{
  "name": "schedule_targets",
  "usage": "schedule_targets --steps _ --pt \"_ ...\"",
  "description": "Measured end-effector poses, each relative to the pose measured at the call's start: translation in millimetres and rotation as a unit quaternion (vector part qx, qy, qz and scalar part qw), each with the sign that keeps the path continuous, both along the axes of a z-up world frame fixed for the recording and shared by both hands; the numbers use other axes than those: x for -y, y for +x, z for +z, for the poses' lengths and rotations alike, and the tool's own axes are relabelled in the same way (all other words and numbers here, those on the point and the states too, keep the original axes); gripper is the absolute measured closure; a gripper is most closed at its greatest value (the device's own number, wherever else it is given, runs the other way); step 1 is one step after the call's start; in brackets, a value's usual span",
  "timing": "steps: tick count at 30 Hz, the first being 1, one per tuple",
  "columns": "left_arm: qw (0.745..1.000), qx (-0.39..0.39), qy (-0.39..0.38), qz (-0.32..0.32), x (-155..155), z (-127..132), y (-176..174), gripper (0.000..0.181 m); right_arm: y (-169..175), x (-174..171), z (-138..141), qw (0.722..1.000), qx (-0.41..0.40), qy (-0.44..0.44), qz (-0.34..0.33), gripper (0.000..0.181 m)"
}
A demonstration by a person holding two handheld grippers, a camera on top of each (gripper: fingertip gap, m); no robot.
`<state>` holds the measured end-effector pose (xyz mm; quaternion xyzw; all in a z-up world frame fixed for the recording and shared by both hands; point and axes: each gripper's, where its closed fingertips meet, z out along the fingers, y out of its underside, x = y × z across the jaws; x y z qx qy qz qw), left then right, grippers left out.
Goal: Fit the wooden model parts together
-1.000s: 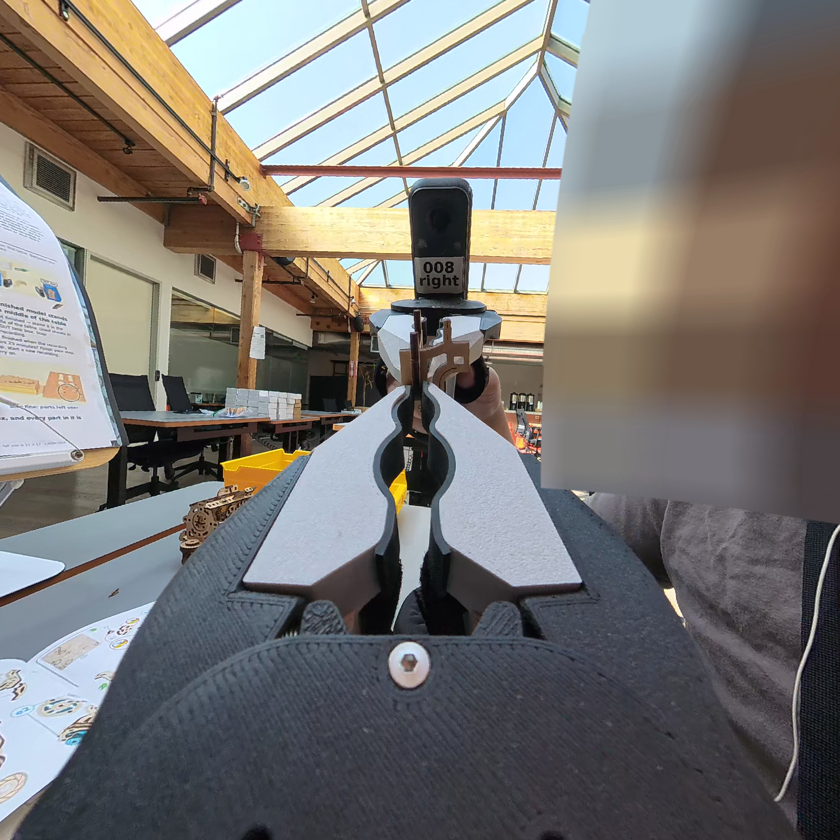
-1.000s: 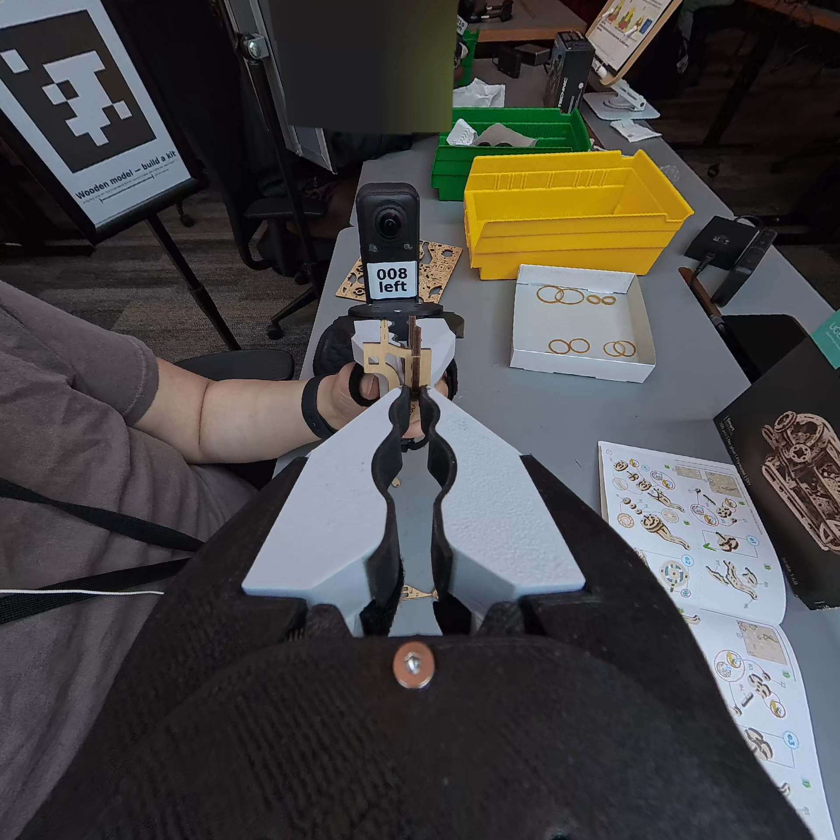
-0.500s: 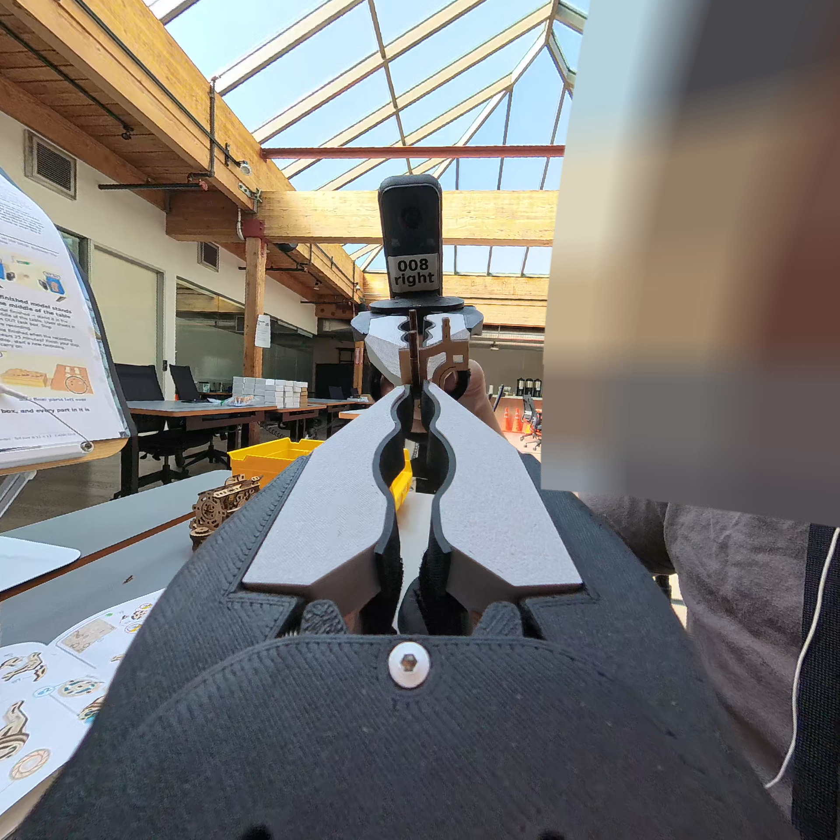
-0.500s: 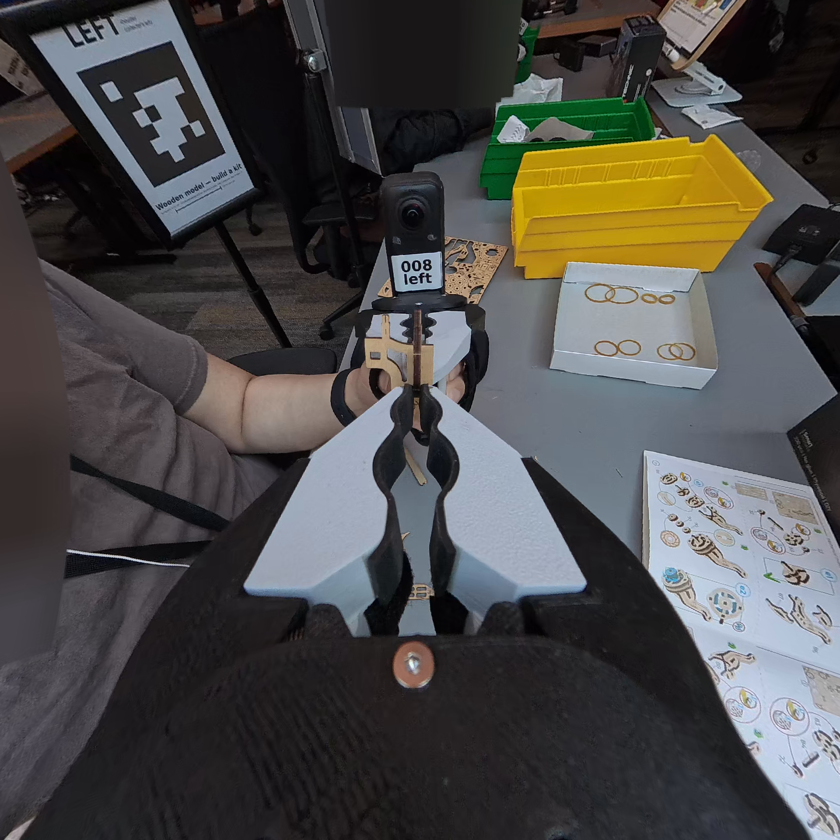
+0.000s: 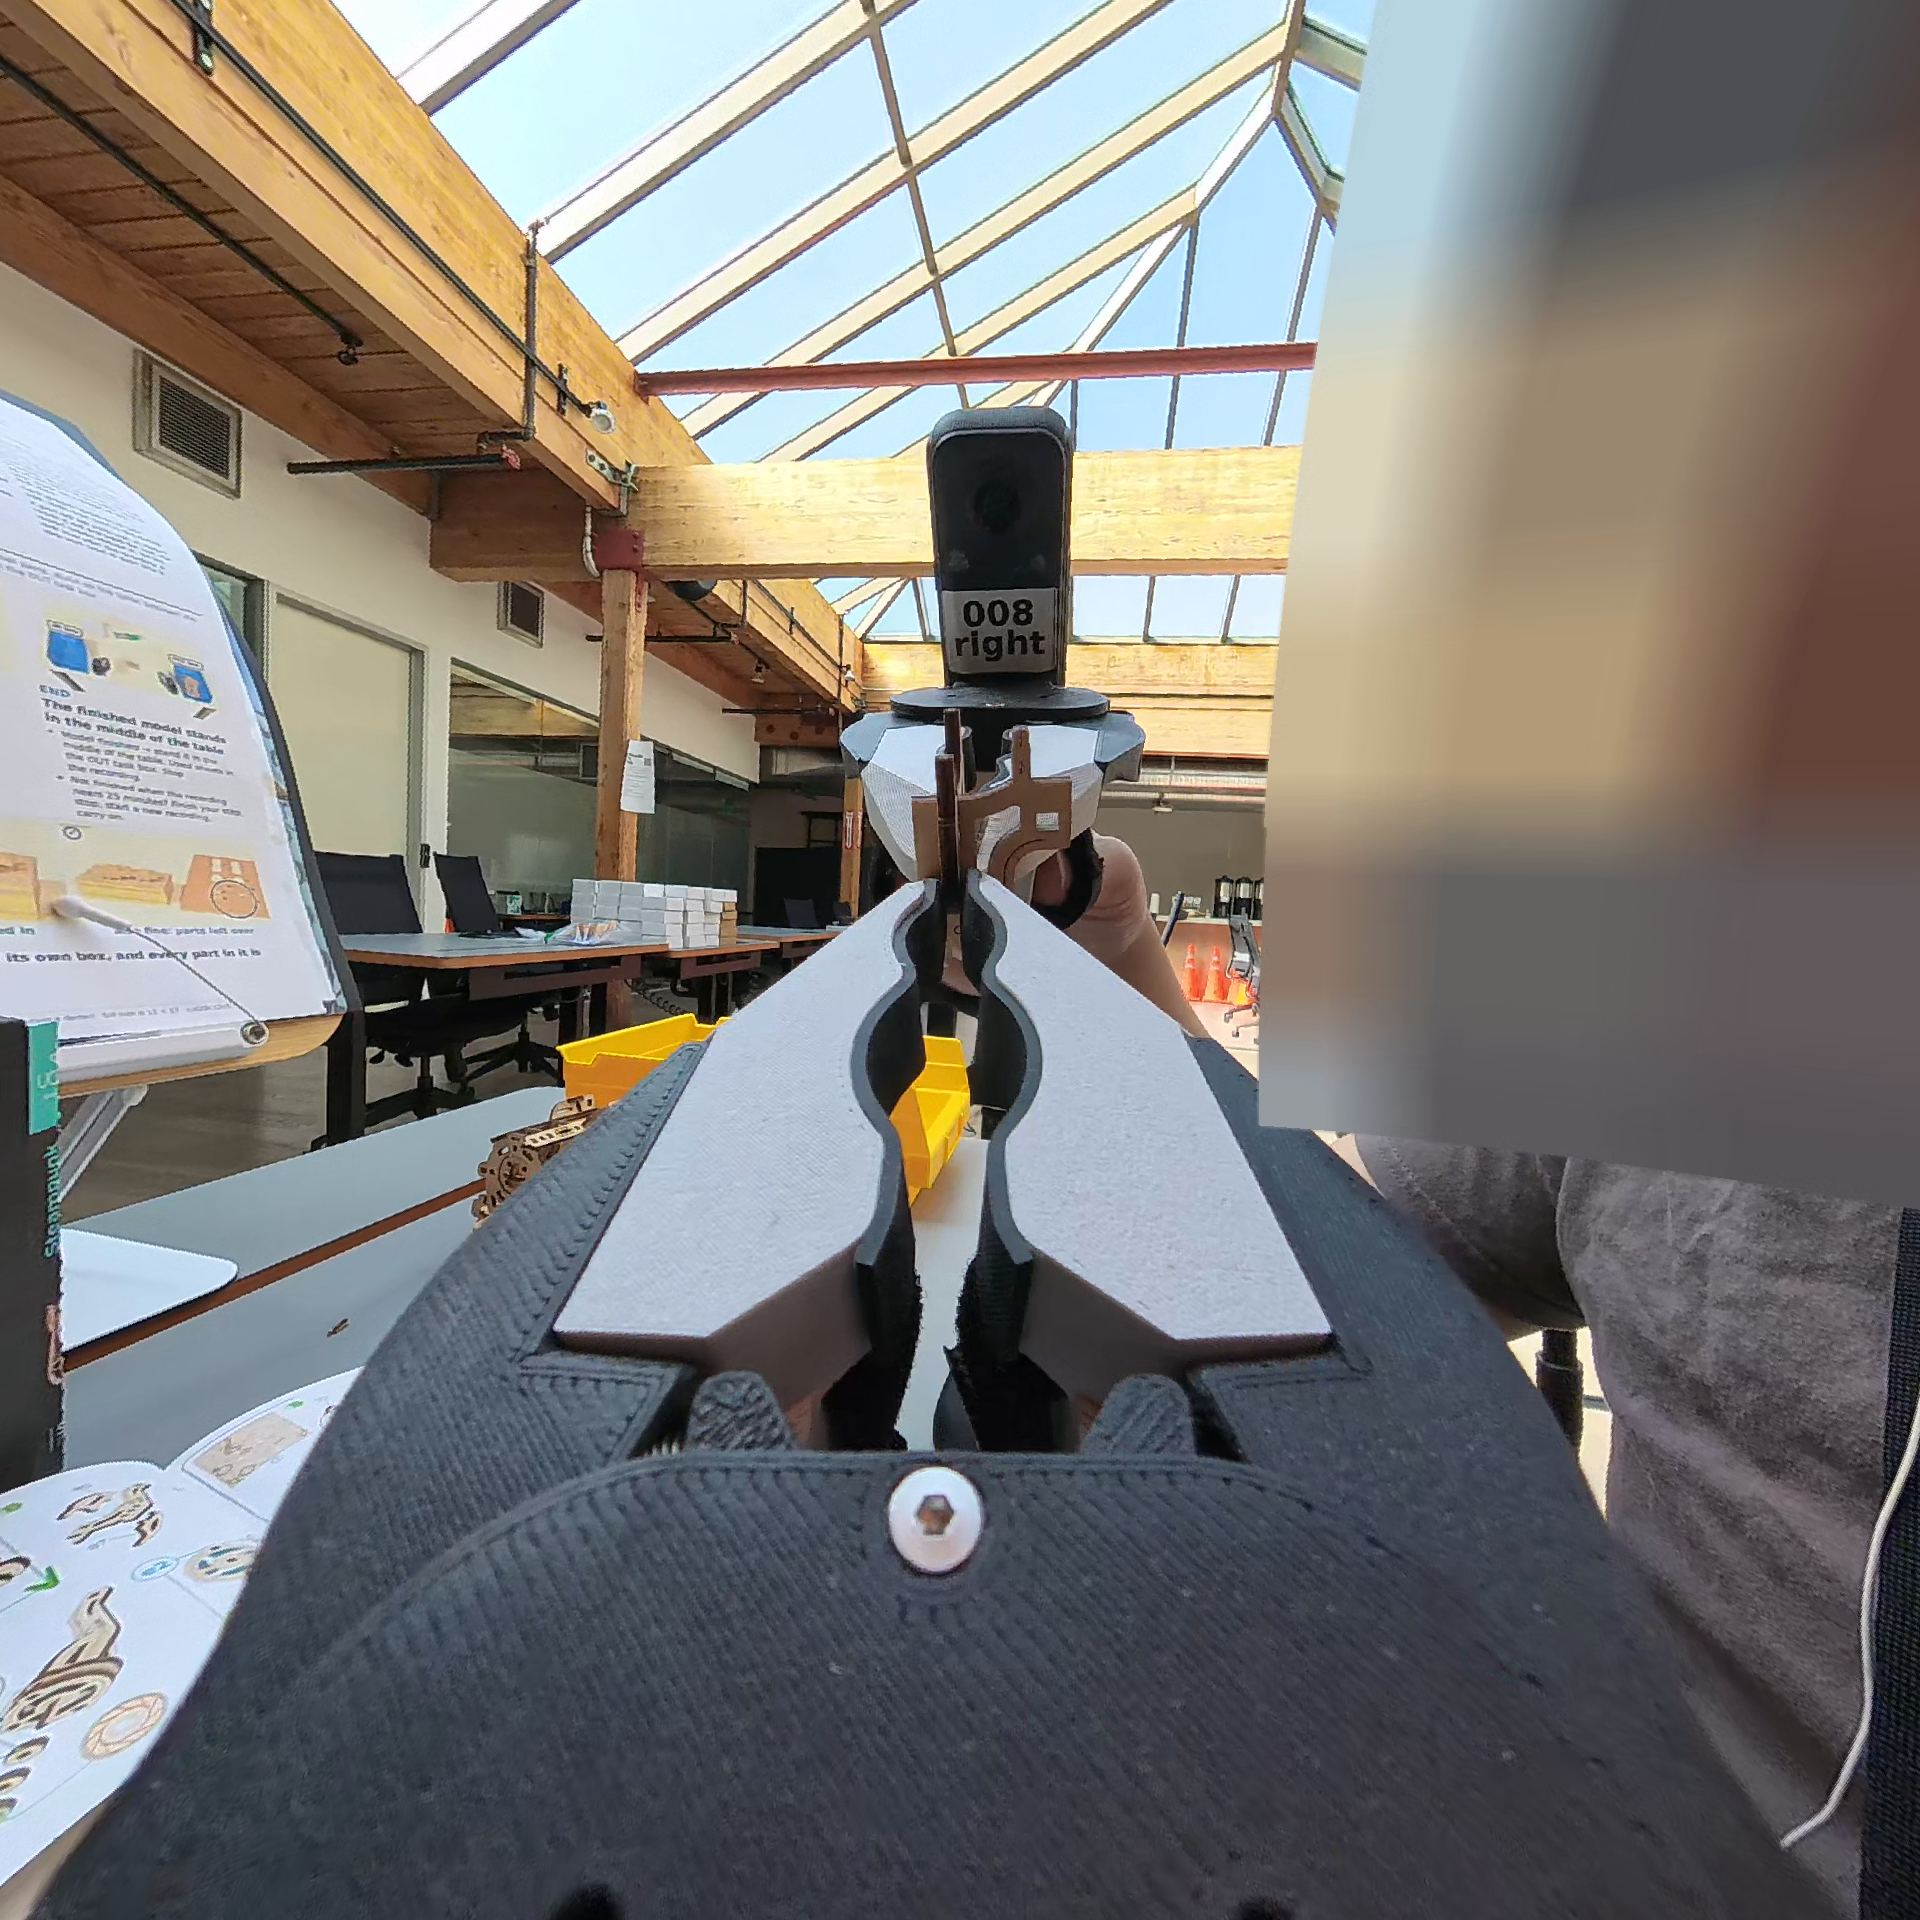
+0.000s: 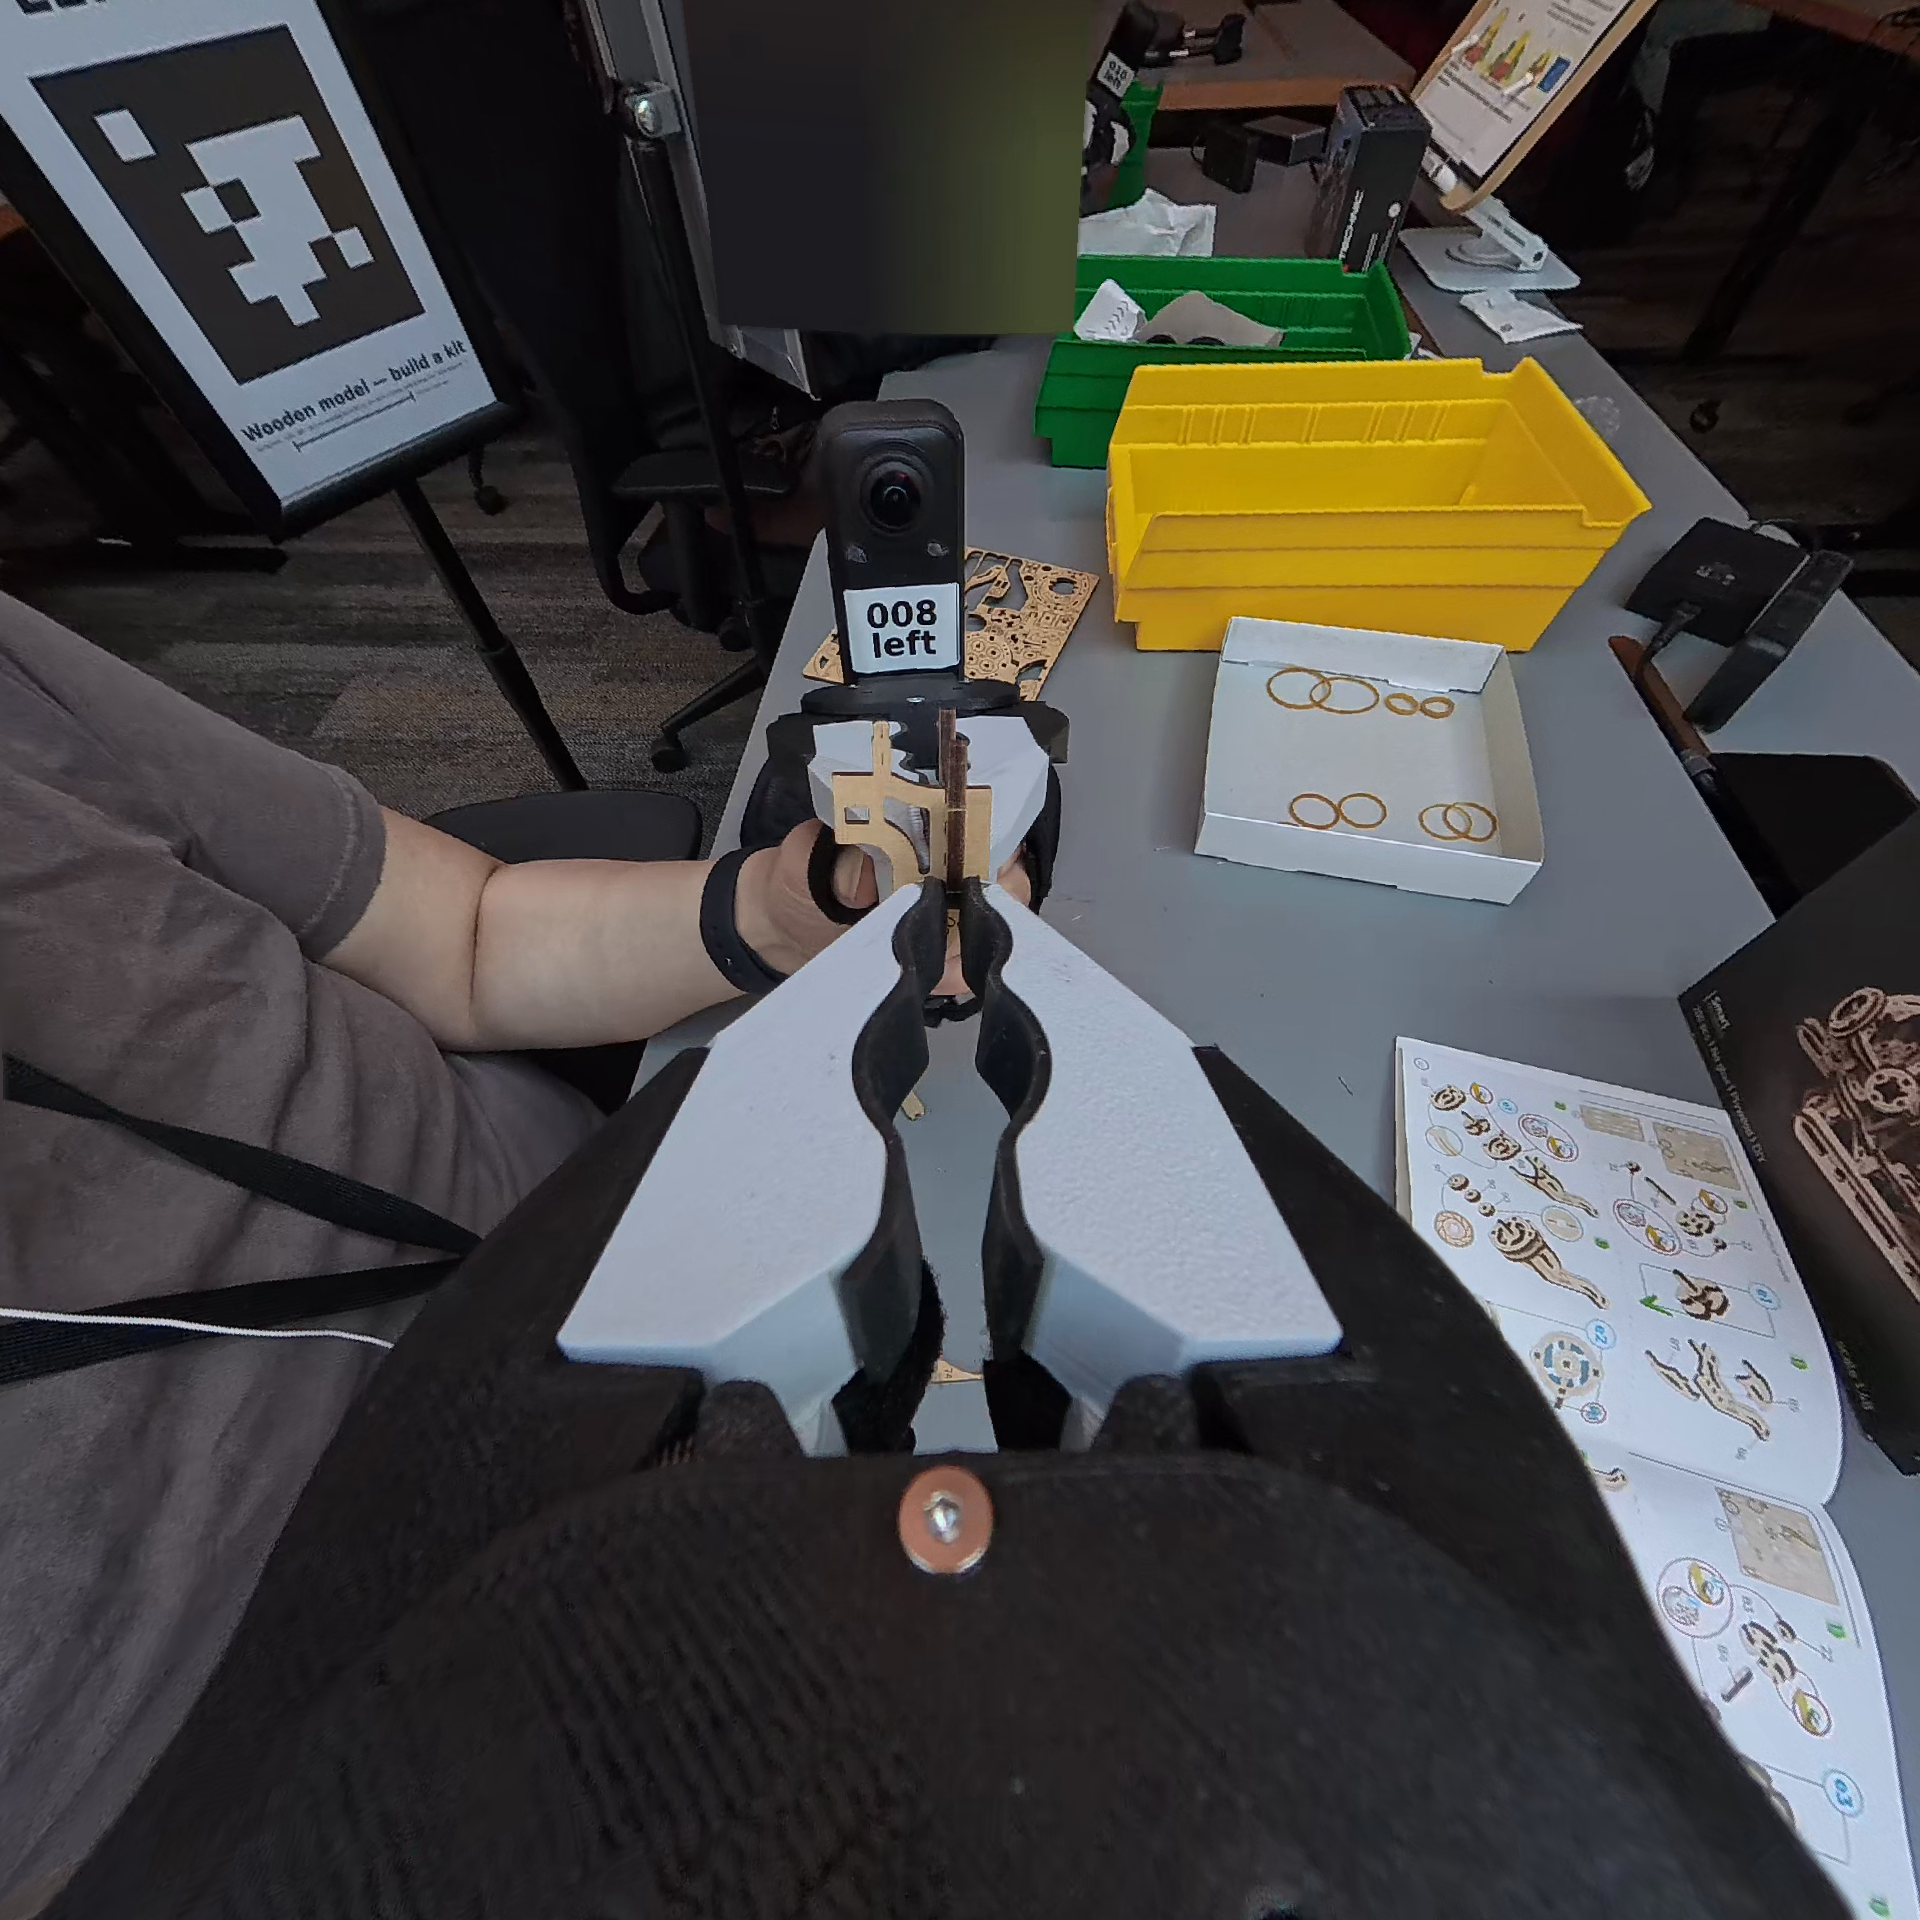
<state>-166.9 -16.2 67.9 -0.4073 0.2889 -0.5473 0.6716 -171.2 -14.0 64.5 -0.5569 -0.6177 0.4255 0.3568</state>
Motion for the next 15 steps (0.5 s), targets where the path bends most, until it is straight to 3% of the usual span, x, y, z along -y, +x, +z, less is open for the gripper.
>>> schedule_targets --steps 4,9,15 --pt "1.000 0.001 0.003 -0.001 1 1 0 0.180 -1 1 0 1.000 0.002 0.015 -0.007 0.180" --pt "0.999 0.005 0.022 -0.040 15 5 4 0.180 4 15 5 0.996 -0.017 -0.052 0.067 0.180" --pt "1.000 0.002 0.019 -0.024 11 3 3 0.180 2 11 3 0.996 -0.021 -0.054 0.065 0.180"
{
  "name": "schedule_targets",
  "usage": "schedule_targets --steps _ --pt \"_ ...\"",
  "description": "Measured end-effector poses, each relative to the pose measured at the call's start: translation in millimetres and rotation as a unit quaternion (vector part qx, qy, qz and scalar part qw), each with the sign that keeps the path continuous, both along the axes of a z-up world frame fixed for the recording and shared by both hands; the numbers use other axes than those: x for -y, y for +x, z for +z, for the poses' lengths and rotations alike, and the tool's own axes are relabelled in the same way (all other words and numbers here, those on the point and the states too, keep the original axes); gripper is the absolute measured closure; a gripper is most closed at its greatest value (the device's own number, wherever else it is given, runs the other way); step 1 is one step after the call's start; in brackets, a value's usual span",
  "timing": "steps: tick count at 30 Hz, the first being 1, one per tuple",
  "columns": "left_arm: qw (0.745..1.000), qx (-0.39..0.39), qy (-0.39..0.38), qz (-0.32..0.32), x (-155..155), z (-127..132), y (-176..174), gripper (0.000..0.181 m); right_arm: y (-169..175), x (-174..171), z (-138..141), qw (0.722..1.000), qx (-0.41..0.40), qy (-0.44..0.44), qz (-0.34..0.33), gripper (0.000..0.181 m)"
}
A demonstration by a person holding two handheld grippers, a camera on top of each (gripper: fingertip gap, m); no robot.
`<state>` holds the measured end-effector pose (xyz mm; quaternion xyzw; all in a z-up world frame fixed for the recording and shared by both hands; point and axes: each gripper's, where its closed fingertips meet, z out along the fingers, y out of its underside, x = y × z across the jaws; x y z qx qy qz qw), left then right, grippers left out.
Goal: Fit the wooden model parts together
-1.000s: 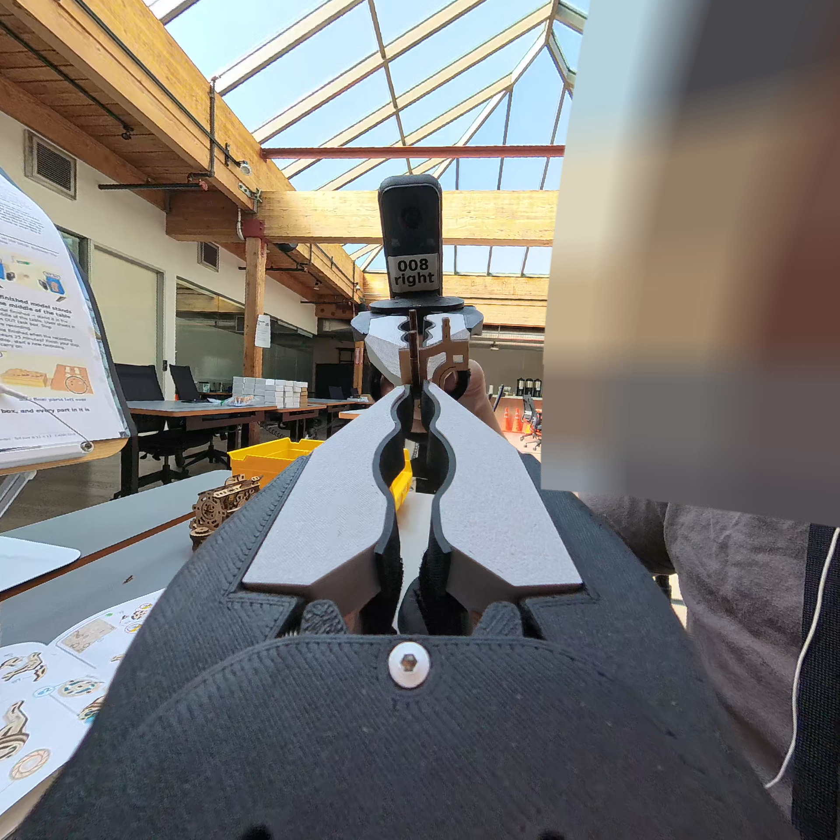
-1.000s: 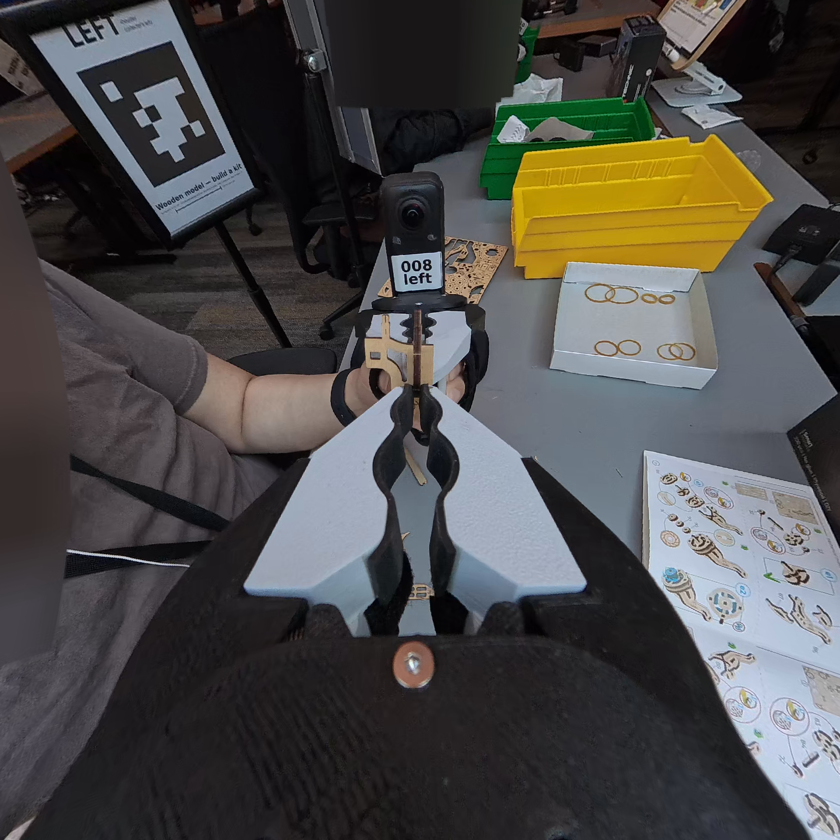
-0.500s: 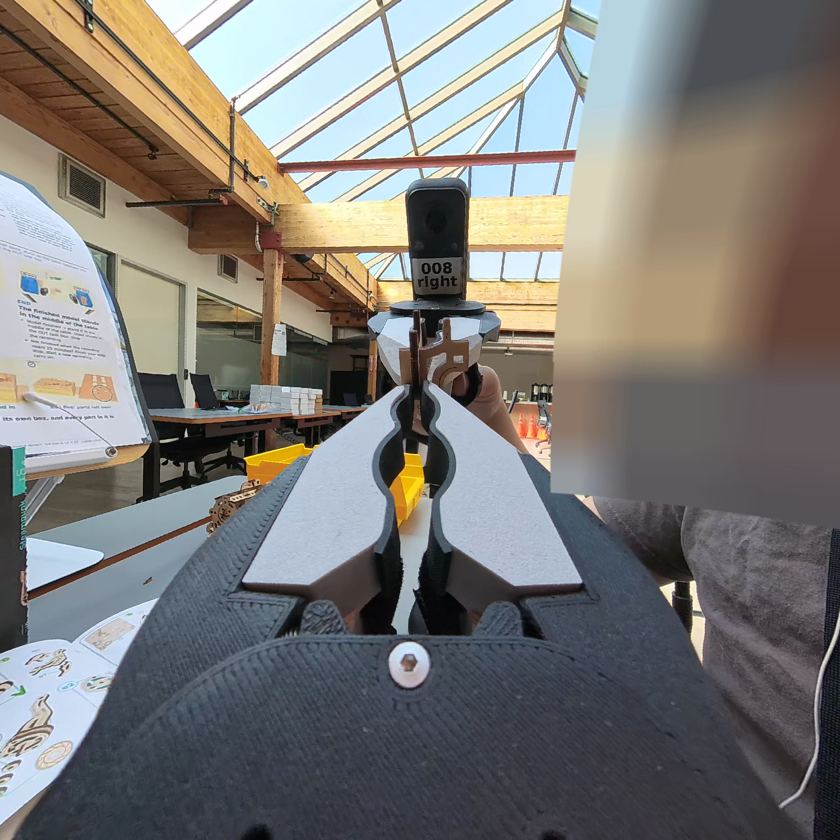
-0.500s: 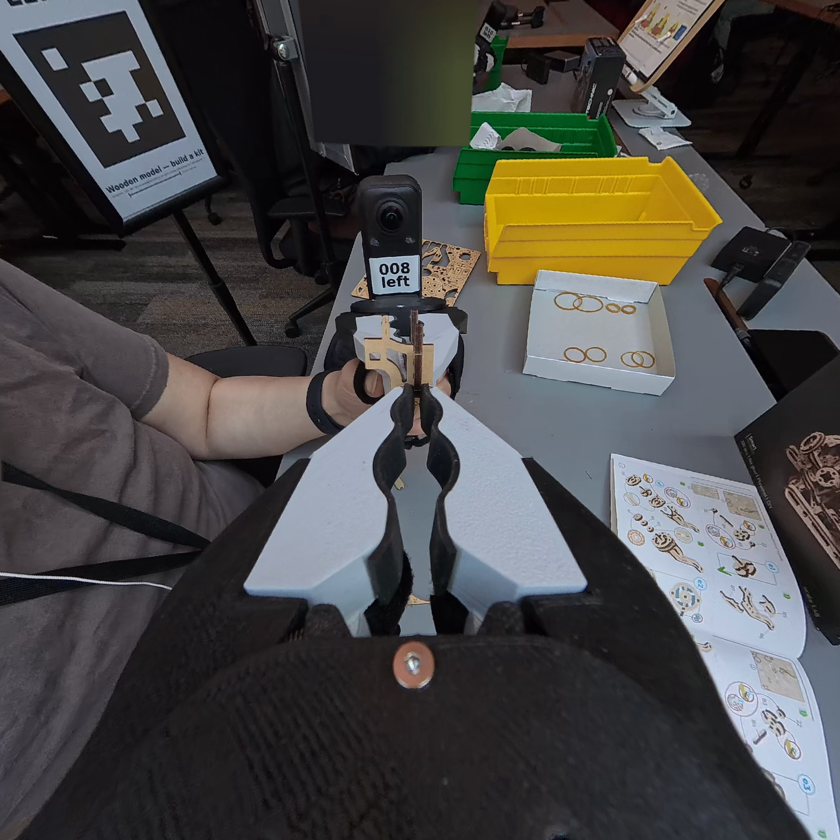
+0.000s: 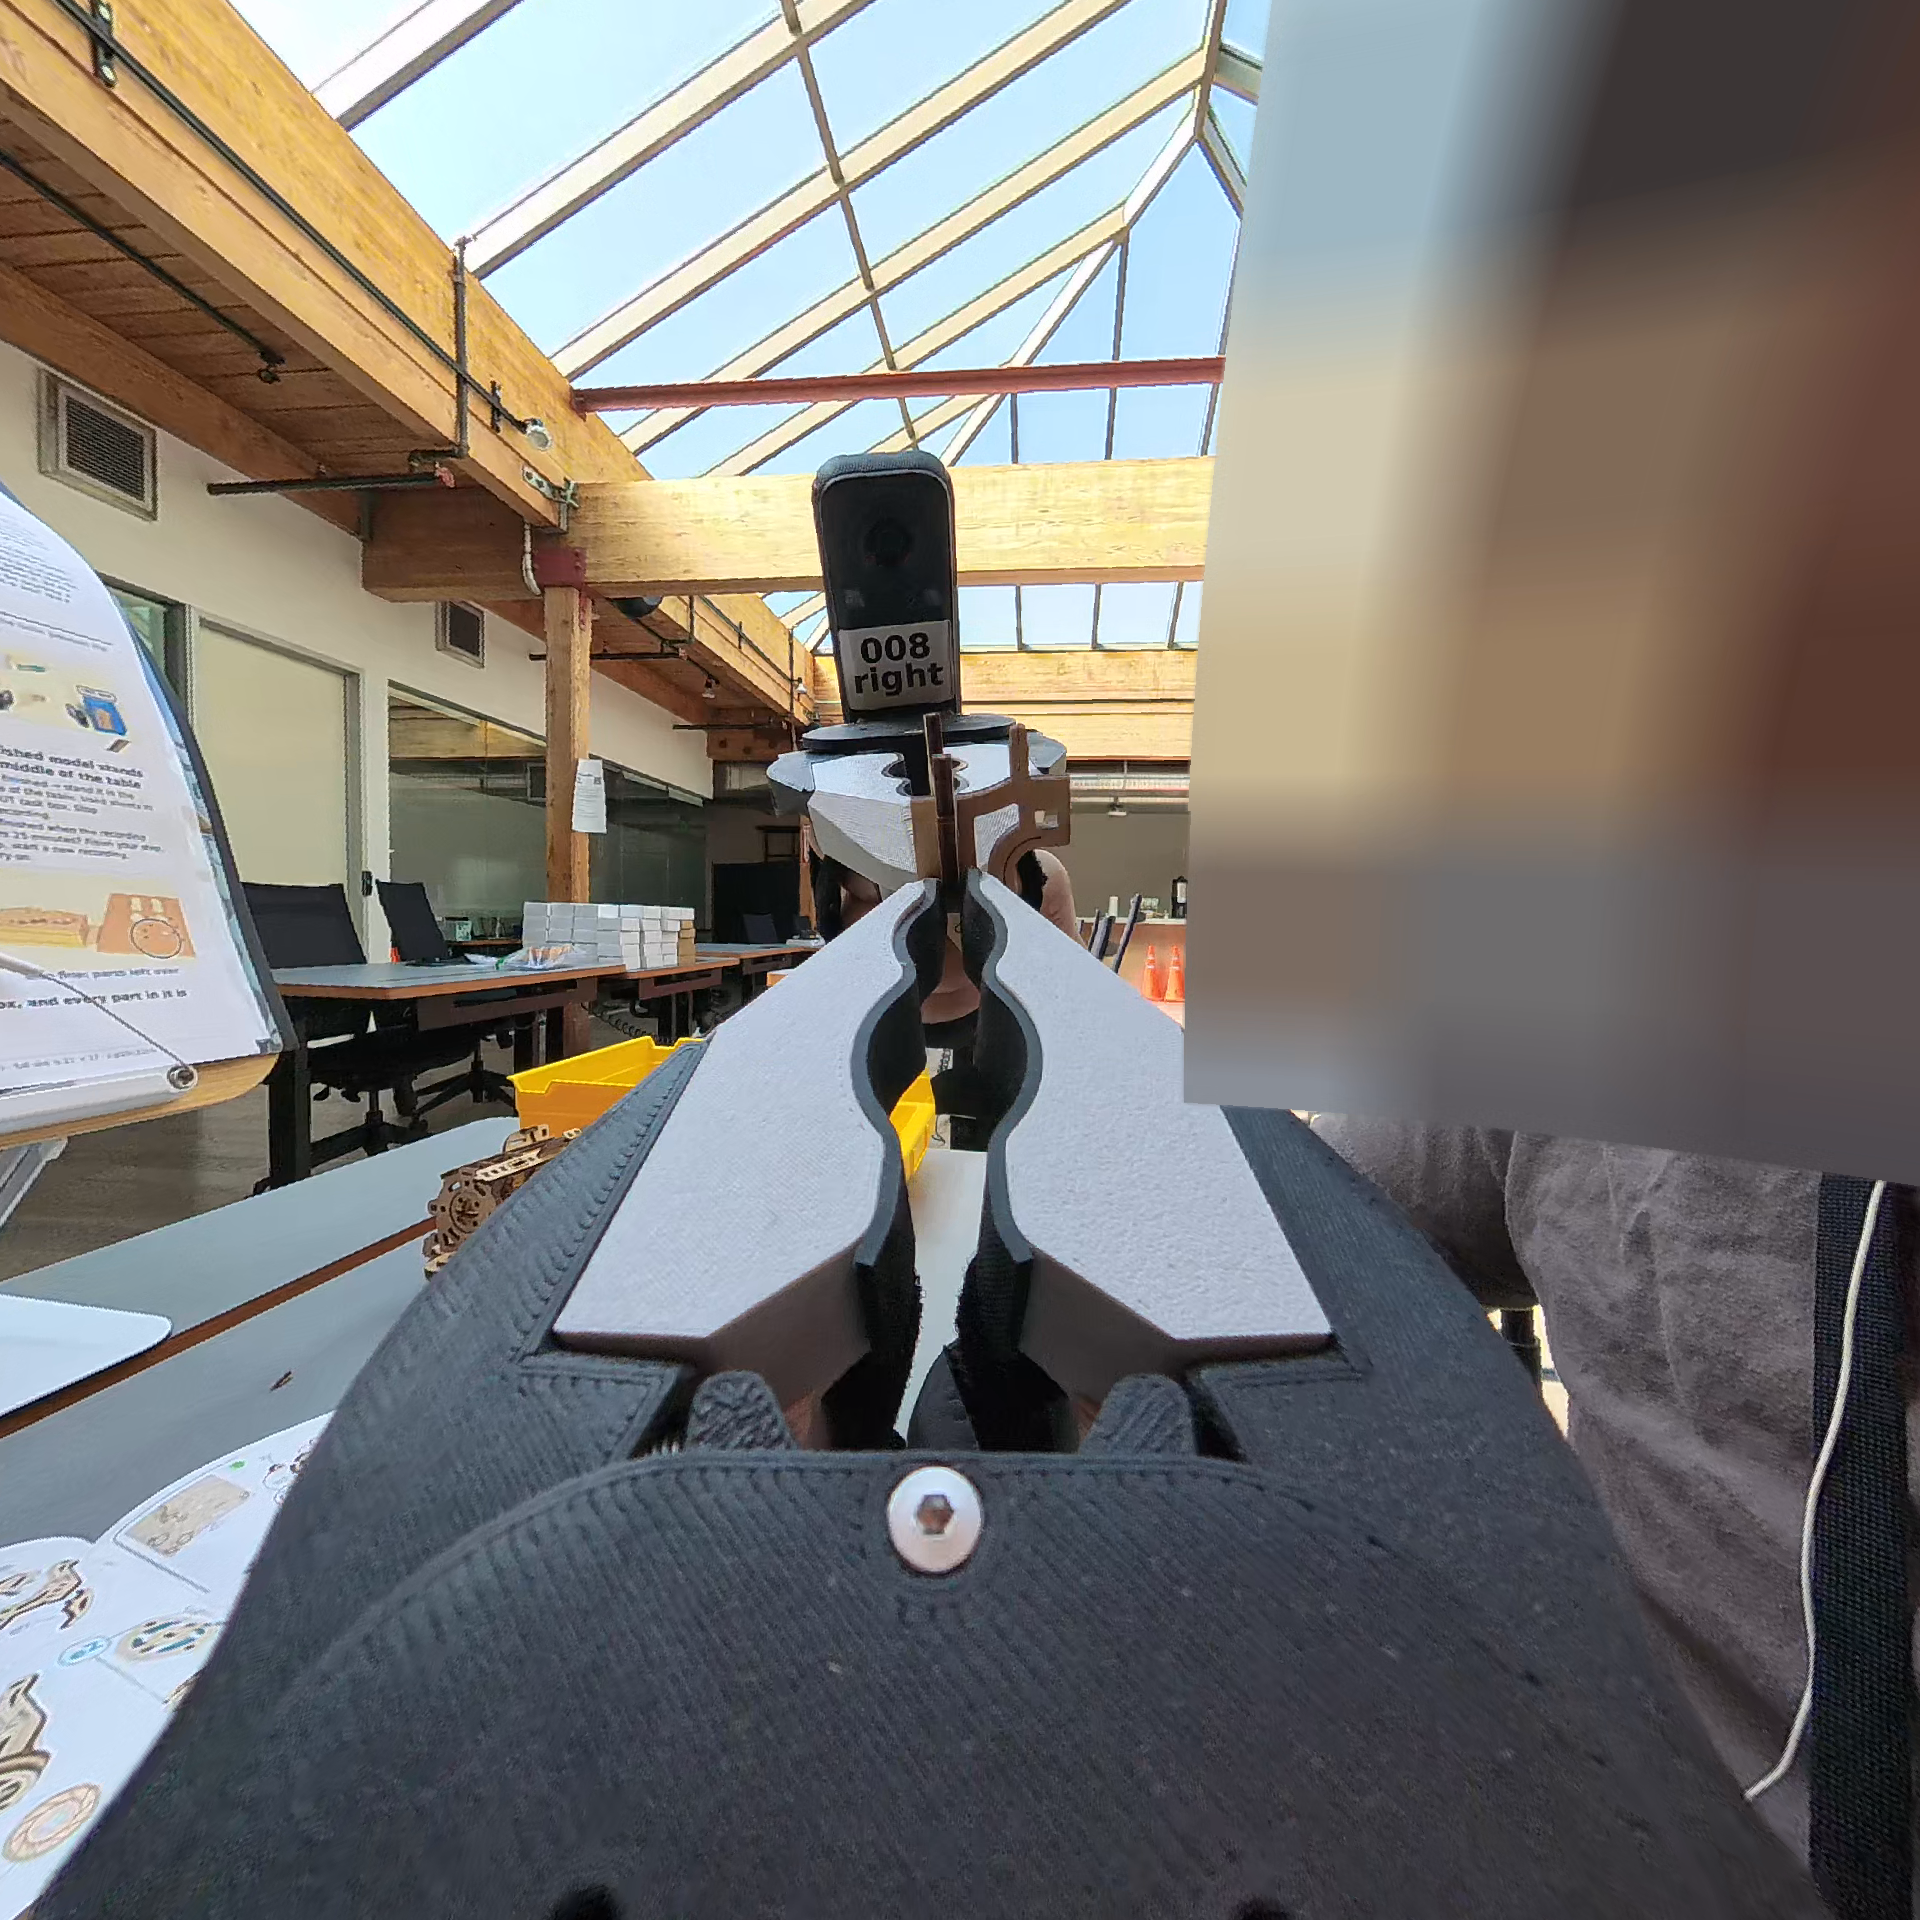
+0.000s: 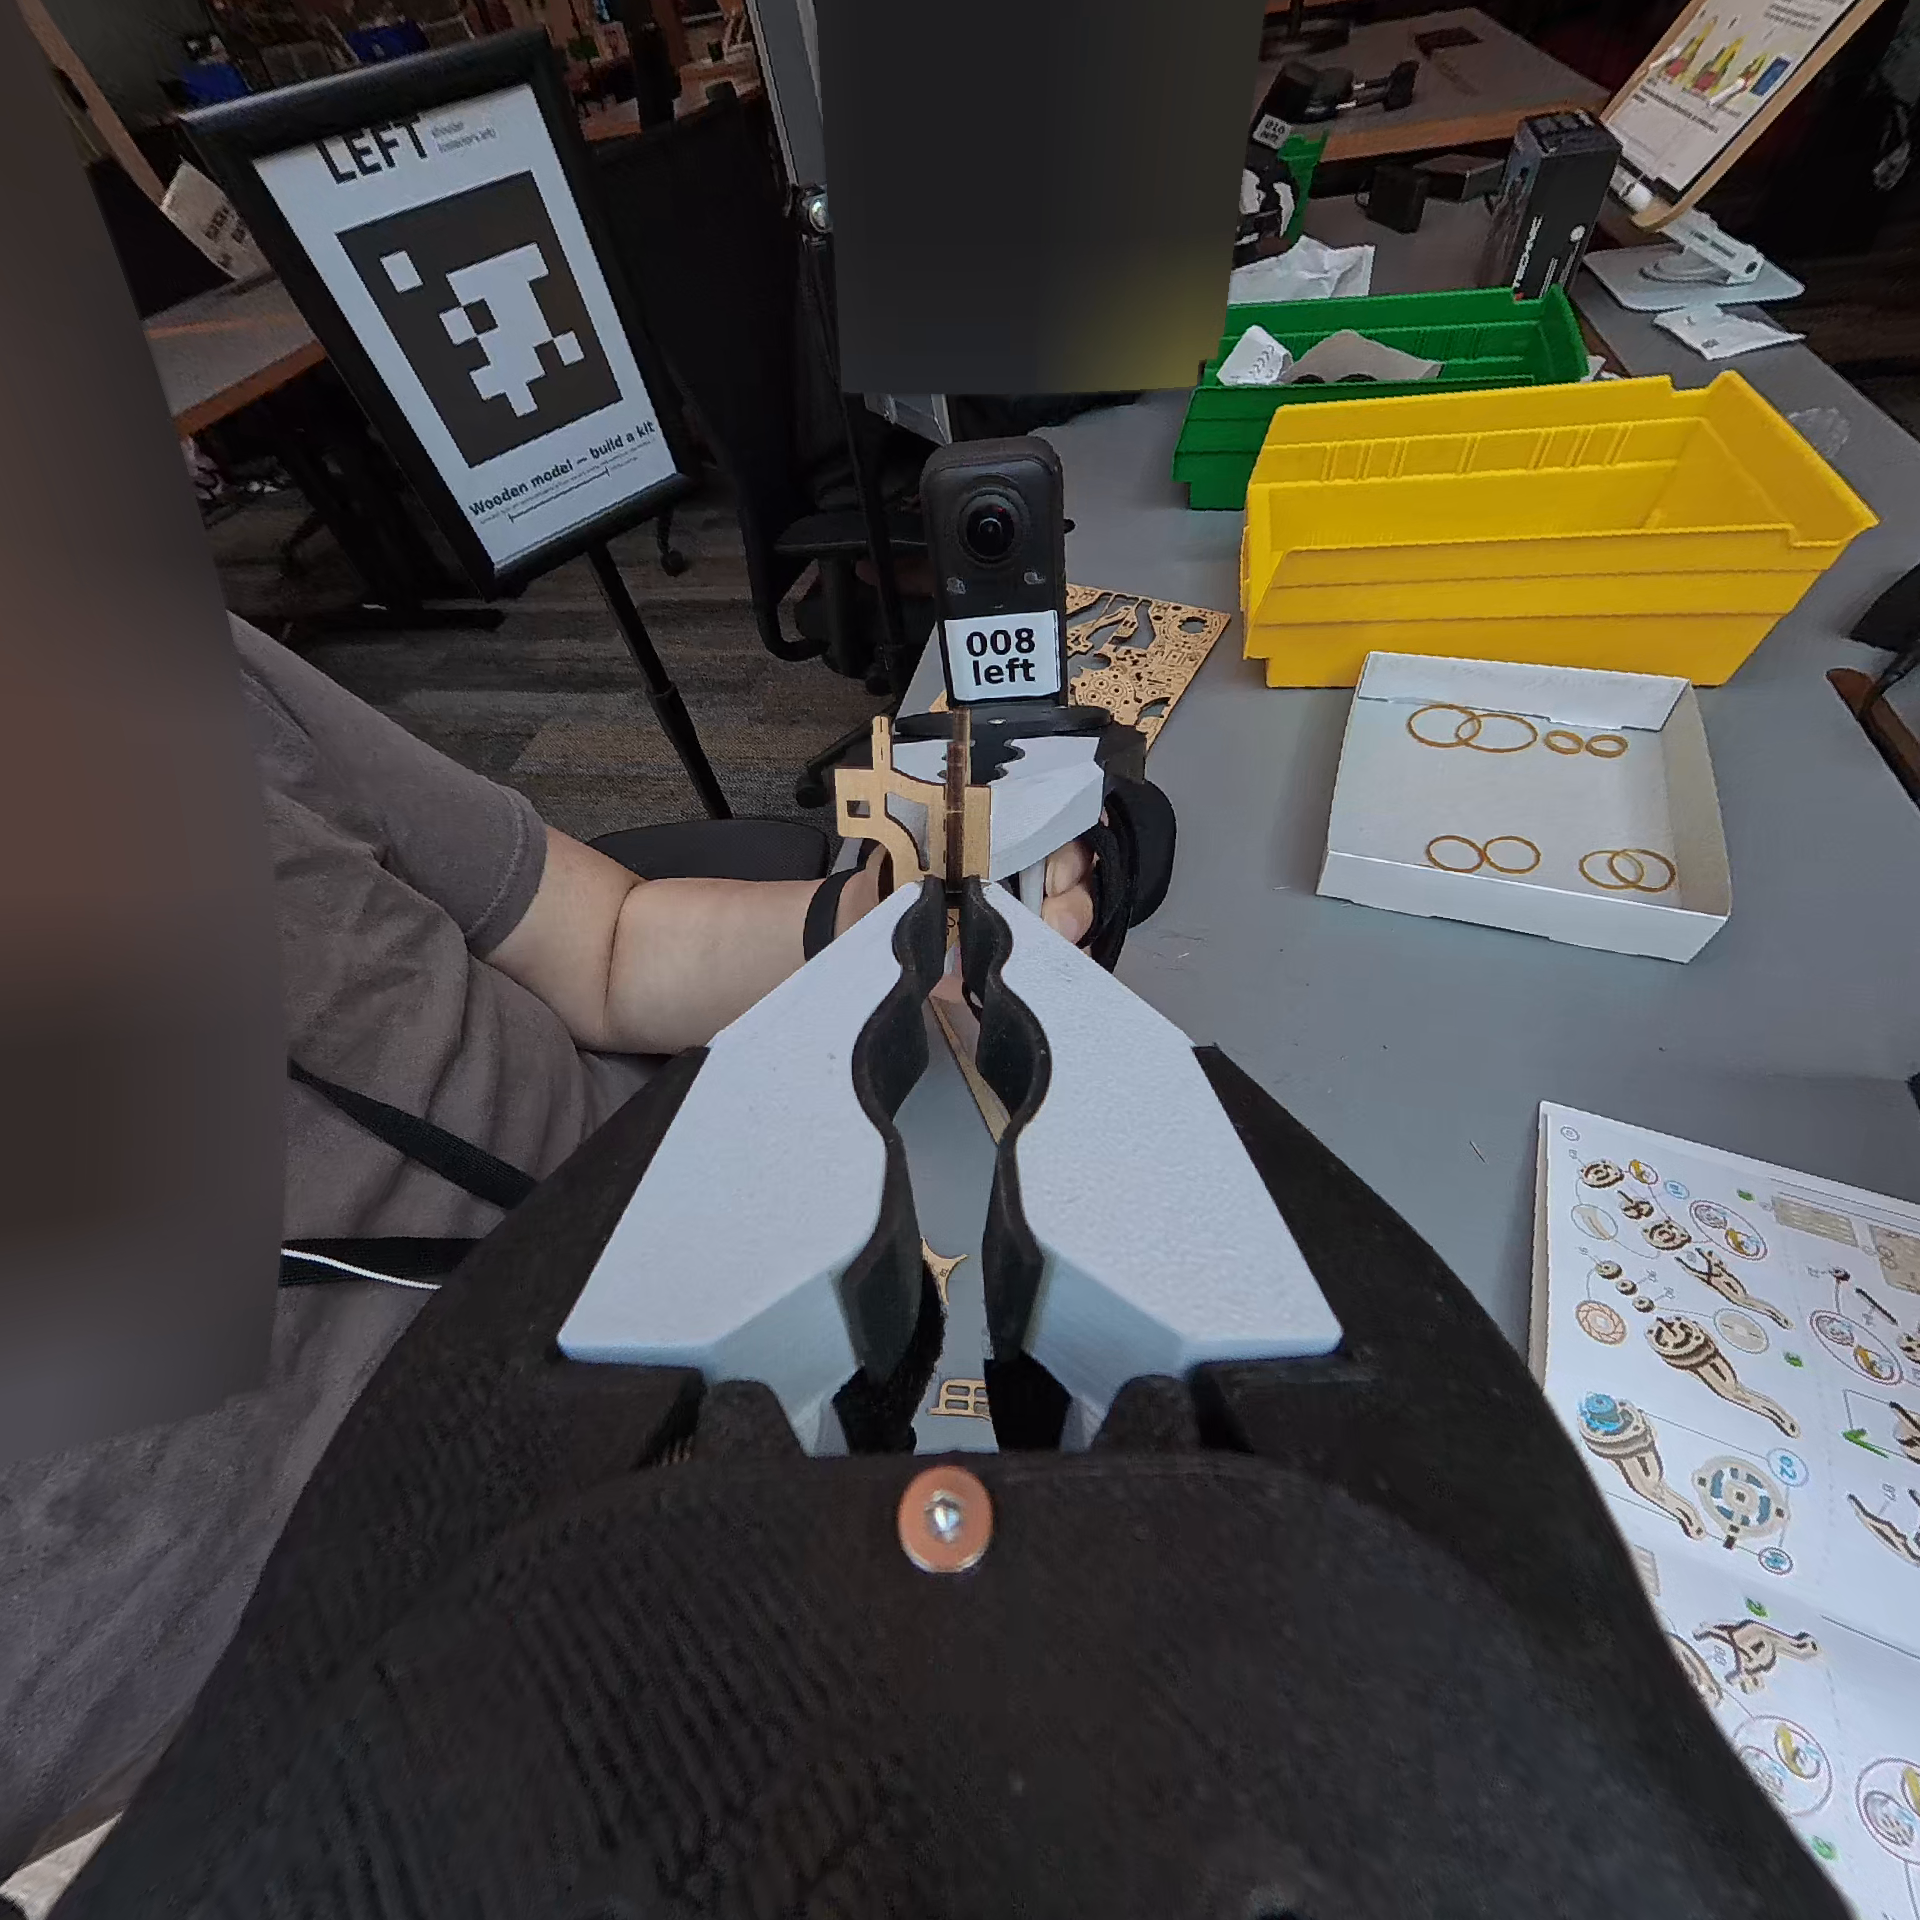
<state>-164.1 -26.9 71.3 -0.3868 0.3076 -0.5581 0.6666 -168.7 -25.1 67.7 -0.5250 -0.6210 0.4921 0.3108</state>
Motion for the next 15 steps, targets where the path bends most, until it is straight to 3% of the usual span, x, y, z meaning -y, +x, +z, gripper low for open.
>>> schedule_targets --steps 15 --pt "0.999 -0.029 -0.005 0.032 -10 -3 2 0.180 1 -11 -2 0.996 0.016 0.077 -0.049 0.179"
